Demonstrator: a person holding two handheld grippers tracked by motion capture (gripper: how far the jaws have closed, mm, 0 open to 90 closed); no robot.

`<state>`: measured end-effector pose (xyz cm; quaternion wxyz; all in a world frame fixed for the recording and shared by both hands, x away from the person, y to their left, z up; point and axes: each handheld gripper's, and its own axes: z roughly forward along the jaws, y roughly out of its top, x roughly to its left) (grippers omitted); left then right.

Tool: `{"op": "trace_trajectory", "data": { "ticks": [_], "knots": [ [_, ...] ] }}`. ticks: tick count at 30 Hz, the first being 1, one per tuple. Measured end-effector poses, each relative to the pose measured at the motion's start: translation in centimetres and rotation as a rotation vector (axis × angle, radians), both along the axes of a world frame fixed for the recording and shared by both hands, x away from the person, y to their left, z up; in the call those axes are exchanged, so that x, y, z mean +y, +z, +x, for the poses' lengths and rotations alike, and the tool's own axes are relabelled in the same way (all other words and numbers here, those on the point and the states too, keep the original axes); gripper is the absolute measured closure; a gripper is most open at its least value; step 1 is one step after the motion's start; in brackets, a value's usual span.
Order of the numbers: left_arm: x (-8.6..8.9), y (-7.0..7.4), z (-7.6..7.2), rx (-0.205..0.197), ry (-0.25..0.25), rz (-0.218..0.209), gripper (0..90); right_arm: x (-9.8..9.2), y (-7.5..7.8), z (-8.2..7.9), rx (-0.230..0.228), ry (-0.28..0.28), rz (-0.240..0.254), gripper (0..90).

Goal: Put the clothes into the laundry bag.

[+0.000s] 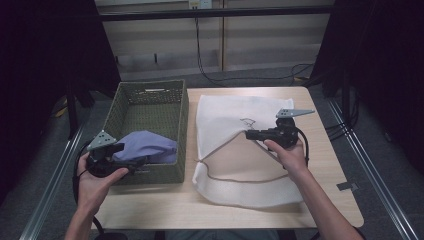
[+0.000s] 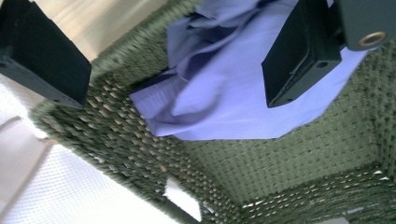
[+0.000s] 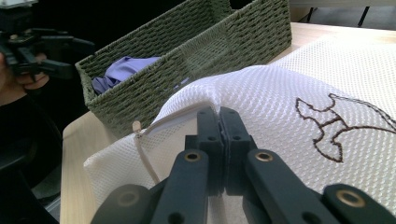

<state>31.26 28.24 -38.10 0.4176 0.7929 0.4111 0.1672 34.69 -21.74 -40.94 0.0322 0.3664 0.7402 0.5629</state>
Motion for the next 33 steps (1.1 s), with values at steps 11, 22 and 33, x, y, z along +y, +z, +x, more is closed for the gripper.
{"op": "trace_trajectory", "data": {
  "ticks": [11, 22, 33],
  "knots": [
    [1.0, 1.2, 3.2, 0.050, 0.034, 0.015, 7.0, 0.0, 0.0, 0.0, -0.004, -0.001, -0.006, 89.2],
    [-0.3, 0.1, 6.7, 0.141, 0.029, 0.036, 10.3, 0.0, 0.0, 0.0, -0.011, 0.003, -0.008, 89.2],
    [-1.4, -1.5, 10.3, 0.190, 0.014, 0.070, 8.9, 0.0, -0.1, 0.1, -0.015, 0.002, -0.009, 89.2]
  ]
}}
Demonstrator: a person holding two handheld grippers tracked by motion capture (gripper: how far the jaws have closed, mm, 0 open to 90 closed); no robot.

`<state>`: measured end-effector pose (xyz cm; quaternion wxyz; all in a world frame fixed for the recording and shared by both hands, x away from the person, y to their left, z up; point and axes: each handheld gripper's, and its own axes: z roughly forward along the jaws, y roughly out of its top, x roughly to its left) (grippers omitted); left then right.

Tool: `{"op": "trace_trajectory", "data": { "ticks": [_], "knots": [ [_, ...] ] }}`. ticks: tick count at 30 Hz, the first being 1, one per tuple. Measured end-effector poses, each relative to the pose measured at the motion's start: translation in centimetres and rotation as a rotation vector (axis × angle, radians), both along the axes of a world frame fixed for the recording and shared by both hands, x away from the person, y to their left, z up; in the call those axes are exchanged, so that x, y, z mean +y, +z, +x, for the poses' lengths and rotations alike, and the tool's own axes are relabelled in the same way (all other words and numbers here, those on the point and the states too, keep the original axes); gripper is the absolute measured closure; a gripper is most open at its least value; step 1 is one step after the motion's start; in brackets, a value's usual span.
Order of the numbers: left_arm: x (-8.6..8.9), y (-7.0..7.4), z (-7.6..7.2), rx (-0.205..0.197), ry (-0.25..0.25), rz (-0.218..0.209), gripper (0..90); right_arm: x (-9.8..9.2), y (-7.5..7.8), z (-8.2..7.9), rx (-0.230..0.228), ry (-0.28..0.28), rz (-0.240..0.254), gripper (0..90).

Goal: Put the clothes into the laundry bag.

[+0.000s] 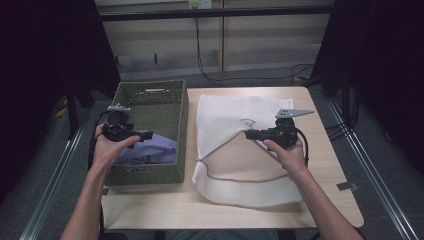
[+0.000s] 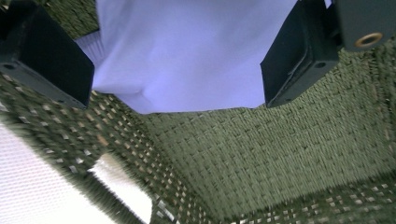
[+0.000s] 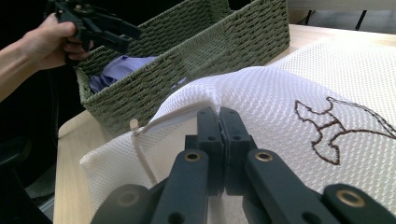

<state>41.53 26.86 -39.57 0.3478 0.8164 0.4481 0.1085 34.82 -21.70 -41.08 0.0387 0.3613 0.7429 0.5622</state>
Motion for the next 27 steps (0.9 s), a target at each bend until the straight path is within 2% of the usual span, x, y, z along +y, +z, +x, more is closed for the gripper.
{"op": "trace_trajectory", "data": {
  "ticks": [3, 4, 6, 7, 9, 11, 13, 15, 17, 18, 24, 25, 26, 27],
  "knots": [
    [-0.3, -0.9, 0.4, 0.040, -0.017, 0.054, 7.4, 0.0, 0.0, 0.0, -0.002, 0.001, 0.004, 89.3],
    [-0.3, -0.9, 0.4, 0.040, -0.017, 0.054, 6.7, 0.0, 0.0, 0.0, -0.003, 0.001, 0.004, 89.3],
    [-0.4, -1.2, 0.6, 0.057, -0.024, 0.084, 6.3, -0.1, -0.1, 0.0, -0.002, 0.002, 0.004, 89.2],
    [-0.5, -1.3, 0.7, 0.037, -0.009, 0.104, 5.9, 0.0, -0.1, 0.0, 0.002, 0.001, 0.004, 89.3],
    [-0.6, -1.4, 0.8, 0.045, -0.002, 0.090, 5.4, 0.0, -0.1, 0.0, 0.001, 0.002, 0.004, 89.2],
    [-0.5, -1.8, 1.1, 0.094, -0.036, 0.092, 4.7, 0.0, -0.1, 0.0, -0.001, 0.000, 0.001, 89.2],
    [-0.5, -2.0, 1.3, 0.096, -0.035, 0.105, 4.6, 0.0, -0.1, 0.0, -0.004, -0.002, -0.002, 89.2],
    [-0.5, -2.4, 1.5, 0.120, -0.038, 0.085, 5.2, 0.1, -0.1, 0.0, -0.002, -0.002, -0.003, 89.2],
    [-0.7, -2.9, 1.7, 0.151, -0.046, 0.123, 5.1, 0.0, -0.1, 0.0, -0.004, 0.000, 0.001, 89.2],
    [-0.9, -3.4, 2.0, 0.168, -0.047, 0.165, 3.8, -0.2, -0.1, 0.1, -0.004, -0.006, 0.007, 89.2],
    [-0.7, -3.9, 2.6, 0.212, -0.042, 0.174, 3.6, -0.1, -0.2, 0.1, -0.002, 0.000, -0.001, 89.2],
    [-0.7, -4.2, 2.7, 0.240, -0.039, 0.181, 3.6, -0.1, -0.2, 0.1, -0.002, 0.002, -0.002, 89.2],
    [-0.9, -4.6, 2.7, 0.234, -0.009, 0.164, 3.3, 0.0, -0.3, 0.1, 0.003, 0.002, -0.005, 89.2],
    [-0.9, -4.6, 2.7, 0.234, -0.009, 0.164, 2.8, 0.0, -0.3, 0.1, 0.003, 0.002, -0.005, 89.2]
  ]
}}
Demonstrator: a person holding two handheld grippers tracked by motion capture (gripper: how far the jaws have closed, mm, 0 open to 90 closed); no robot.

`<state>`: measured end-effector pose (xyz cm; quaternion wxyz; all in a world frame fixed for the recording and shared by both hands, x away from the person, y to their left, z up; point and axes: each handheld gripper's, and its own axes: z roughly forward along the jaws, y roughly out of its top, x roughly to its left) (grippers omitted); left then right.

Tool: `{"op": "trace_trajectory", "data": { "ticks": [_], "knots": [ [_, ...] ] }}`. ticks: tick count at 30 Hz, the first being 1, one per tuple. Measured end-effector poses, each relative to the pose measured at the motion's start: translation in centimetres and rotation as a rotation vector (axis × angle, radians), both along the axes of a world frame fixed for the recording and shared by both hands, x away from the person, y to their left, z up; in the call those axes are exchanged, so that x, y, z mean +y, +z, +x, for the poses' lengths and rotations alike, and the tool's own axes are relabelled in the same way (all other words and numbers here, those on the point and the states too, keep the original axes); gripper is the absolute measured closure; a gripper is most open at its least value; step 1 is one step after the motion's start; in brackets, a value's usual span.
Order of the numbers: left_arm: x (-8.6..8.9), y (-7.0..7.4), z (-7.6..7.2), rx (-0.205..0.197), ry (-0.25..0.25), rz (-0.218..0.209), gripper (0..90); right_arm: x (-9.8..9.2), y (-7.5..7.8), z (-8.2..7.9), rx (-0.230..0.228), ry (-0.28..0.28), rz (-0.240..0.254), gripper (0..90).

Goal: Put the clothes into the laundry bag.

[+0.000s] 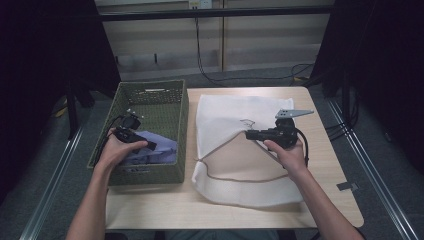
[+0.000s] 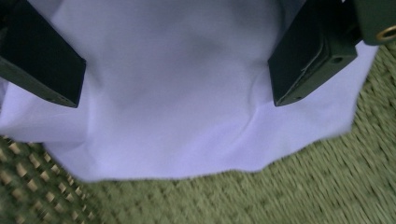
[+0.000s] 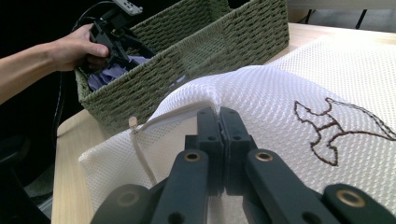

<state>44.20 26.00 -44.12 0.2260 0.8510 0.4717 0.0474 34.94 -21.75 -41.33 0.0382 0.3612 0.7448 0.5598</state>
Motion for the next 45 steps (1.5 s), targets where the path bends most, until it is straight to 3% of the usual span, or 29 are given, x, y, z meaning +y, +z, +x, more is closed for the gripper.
{"op": "trace_trajectory", "data": {
  "ticks": [1, 3, 4, 6, 11, 17, 19, 22, 26, 32, 33, 34, 37, 40, 42, 44, 45],
  "knots": [
    [0.1, 0.0, 0.2, 0.024, -0.035, 0.022, 2.8, 0.1, 0.0, 0.0, 0.001, 0.000, -0.005, 89.2],
    [-0.4, -0.6, 0.2, 0.046, -0.020, 0.027, 2.5, 0.1, -0.1, 0.1, 0.001, 0.001, -0.005, 89.2],
    [-0.4, -0.7, 0.2, 0.069, -0.059, 0.060, 2.8, 0.1, -0.1, 0.0, 0.003, 0.002, -0.010, 89.2],
    [-0.8, -1.0, 0.1, 0.065, -0.068, 0.112, 2.9, 0.1, -0.1, 0.0, 0.000, 0.005, -0.011, 89.2],
    [-0.9, -1.6, 0.3, 0.098, -0.064, 0.150, 2.9, 0.2, -0.1, 0.0, 0.003, 0.006, -0.018, 89.2],
    [-0.8, -2.4, 0.6, 0.155, -0.047, 0.181, 2.8, 0.2, -0.1, 0.0, 0.004, 0.003, -0.029, 89.2],
    [-0.8, -2.5, 0.6, 0.158, -0.036, 0.179, 2.4, 0.3, -0.1, 0.0, 0.003, 0.003, -0.030, 89.2],
    [-0.9, -2.9, 0.7, 0.160, -0.062, 0.202, 0.8, 0.3, -0.1, 0.0, 0.002, 0.004, -0.033, 89.2],
    [-1.3, -3.3, 0.6, 0.163, -0.038, 0.232, 0.0, 0.3, -0.1, 0.0, 0.001, 0.003, -0.032, 89.2],
    [-1.3, -3.4, 0.7, 0.161, -0.022, 0.218, 0.0, 0.3, -0.2, 0.0, 0.003, 0.000, -0.038, 89.1],
    [-1.2, -3.3, 0.8, 0.175, -0.041, 0.227, 0.0, 0.4, -0.2, 0.0, 0.003, 0.000, -0.038, 89.2],
    [-1.3, -3.1, 0.8, 0.180, -0.032, 0.230, 1.7, 0.4, -0.2, 0.0, 0.001, 0.000, -0.039, 89.1],
    [-1.6, -2.6, 0.7, 0.183, -0.071, 0.243, 17.0, 0.4, -0.3, 0.0, 0.002, -0.002, -0.040, 89.2],
    [-1.8, -2.4, 0.4, 0.183, -0.084, 0.231, 22.3, 0.4, -0.3, 0.0, 0.004, -0.003, -0.041, 89.2],
    [-1.8, -2.1, 0.4, 0.177, -0.105, 0.229, 34.3, 0.5, -0.3, 0.0, 0.005, -0.001, -0.044, 89.1],
    [-1.9, -2.1, 0.3, 0.172, -0.115, 0.226, 35.4, 0.5, -0.3, 0.0, 0.007, -0.001, -0.042, 89.2],
    [-1.8, -2.0, 0.4, 0.182, -0.115, 0.229, 40.4, 0.5, -0.3, 0.0, 0.008, -0.002, -0.043, 89.2]
  ]
}}
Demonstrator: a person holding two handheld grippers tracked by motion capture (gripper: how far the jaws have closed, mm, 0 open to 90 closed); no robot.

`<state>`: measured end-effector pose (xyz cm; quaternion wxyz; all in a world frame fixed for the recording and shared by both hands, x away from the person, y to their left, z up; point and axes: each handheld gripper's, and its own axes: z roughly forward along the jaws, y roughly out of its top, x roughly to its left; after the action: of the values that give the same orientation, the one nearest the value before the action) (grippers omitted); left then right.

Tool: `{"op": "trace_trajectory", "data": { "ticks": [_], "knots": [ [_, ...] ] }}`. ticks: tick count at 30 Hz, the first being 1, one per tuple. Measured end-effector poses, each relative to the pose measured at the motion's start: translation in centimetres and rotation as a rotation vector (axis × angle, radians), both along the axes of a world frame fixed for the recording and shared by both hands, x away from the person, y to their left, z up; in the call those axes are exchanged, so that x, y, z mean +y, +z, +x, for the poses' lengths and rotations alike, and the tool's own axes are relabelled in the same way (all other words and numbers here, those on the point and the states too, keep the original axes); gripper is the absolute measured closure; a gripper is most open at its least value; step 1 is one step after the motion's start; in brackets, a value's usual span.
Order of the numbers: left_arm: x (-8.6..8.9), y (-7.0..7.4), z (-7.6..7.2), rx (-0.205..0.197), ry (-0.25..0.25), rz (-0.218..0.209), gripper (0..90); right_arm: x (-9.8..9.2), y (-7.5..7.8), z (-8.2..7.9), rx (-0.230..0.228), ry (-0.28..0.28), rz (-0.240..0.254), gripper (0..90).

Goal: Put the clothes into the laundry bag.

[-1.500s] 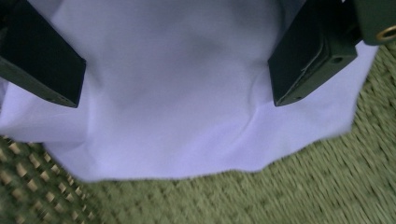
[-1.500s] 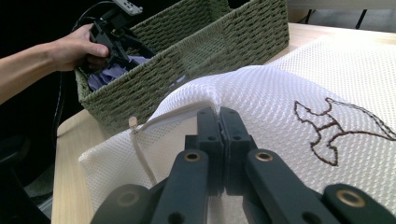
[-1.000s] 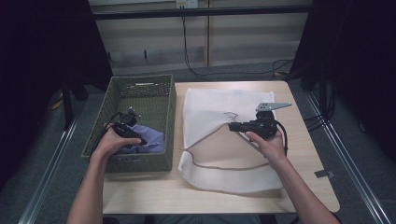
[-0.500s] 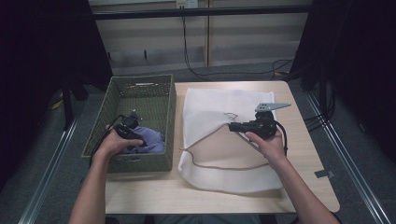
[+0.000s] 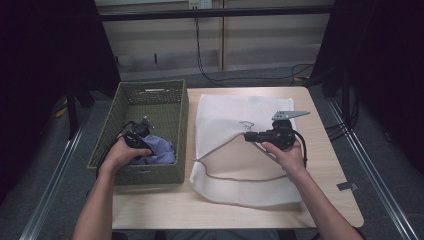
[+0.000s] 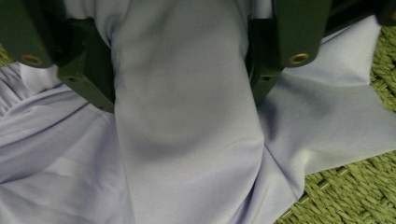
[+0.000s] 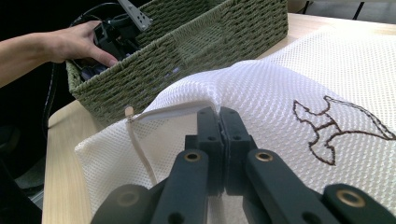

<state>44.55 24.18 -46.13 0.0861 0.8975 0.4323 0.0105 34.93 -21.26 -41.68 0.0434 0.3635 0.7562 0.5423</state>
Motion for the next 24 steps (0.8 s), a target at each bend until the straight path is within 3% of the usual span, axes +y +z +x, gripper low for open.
{"op": "trace_trajectory", "data": {
  "ticks": [2, 4, 7, 8, 12, 17, 18, 20, 22, 23, 24],
  "knots": [
    [0.0, 0.0, 0.0, -0.021, 0.022, 0.011, 43.3, 0.0, 0.0, 0.0, 0.000, 0.000, 0.000, 89.2],
    [0.0, 0.1, 0.1, -0.006, 0.000, 0.014, 46.4, 0.0, 0.0, 0.0, -0.002, -0.001, 0.000, 89.2],
    [-0.1, 0.3, -0.1, -0.026, -0.001, 0.014, 58.4, 0.0, 0.0, 0.0, -0.002, -0.004, 0.002, 89.2],
    [-0.3, 0.3, -0.2, -0.034, -0.004, 0.044, 61.2, 0.0, 0.0, 0.1, -0.002, -0.004, 0.002, 89.2],
    [-0.3, 0.4, -0.2, -0.041, -0.007, 0.041, 67.5, 0.1, 0.0, 0.1, -0.002, -0.005, 0.000, 89.2],
    [-0.1, 0.9, -0.2, -0.066, 0.000, 0.014, 68.7, 0.0, 0.0, 0.2, -0.002, -0.005, 0.000, 89.2],
    [0.0, 1.2, -0.3, -0.083, 0.010, -0.011, 68.7, 0.0, 0.1, 0.2, 0.001, -0.004, 0.001, 89.2],
    [0.1, 1.4, -0.3, -0.092, 0.004, -0.017, 68.7, 0.0, 0.1, 0.2, -0.001, -0.003, 0.001, 89.2],
    [0.1, 1.7, -0.5, -0.119, 0.025, -0.064, 68.8, 0.0, 0.1, 0.1, 0.000, -0.004, 0.003, 89.3],
    [0.3, 2.0, -0.4, -0.116, 0.001, -0.066, 68.8, 0.0, 0.1, 0.1, 0.001, -0.004, 0.003, 89.2],
    [0.3, 2.2, -0.5, -0.131, 0.008, -0.081, 68.8, 0.0, 0.1, 0.1, 0.001, -0.003, 0.004, 89.2]
  ]
}}
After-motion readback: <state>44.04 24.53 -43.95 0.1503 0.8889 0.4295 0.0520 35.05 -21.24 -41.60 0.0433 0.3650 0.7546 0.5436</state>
